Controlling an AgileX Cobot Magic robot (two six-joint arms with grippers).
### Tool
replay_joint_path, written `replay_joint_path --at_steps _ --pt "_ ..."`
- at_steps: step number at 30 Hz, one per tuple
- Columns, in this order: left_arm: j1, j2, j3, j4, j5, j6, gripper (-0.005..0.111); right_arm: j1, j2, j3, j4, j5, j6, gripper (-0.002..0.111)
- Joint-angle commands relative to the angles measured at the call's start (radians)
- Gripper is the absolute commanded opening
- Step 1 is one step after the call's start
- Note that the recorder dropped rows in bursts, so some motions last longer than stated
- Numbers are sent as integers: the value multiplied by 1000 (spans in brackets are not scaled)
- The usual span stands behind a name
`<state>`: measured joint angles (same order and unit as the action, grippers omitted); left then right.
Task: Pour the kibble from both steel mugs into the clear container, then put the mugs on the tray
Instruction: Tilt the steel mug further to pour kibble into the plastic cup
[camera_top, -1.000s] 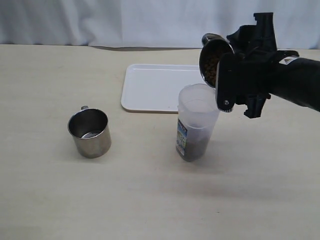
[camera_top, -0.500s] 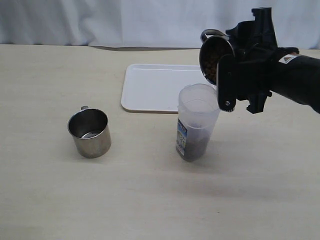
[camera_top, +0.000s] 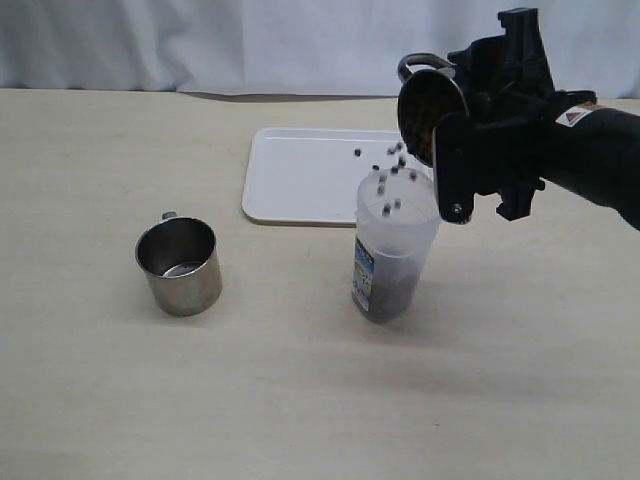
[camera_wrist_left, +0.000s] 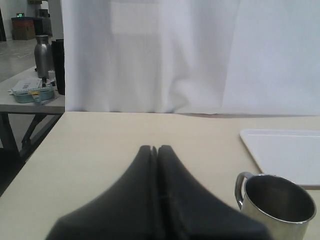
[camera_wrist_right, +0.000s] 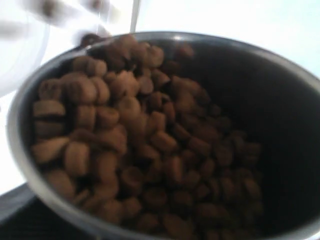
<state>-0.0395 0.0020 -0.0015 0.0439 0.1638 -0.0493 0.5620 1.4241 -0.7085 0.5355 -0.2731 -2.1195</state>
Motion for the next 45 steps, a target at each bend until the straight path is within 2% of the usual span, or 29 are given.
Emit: replay_joint_path --at_steps 1,26,45 --pt "-6 -2 2 0 -13 -3 0 -1 -6 -2 -25 -39 0 5" --pt "-6 -2 2 0 -13 -3 0 -1 -6 5 -19 11 2 5" --pt "-6 -2 2 0 -13 -3 0 -1 -6 5 -103 -12 0 5"
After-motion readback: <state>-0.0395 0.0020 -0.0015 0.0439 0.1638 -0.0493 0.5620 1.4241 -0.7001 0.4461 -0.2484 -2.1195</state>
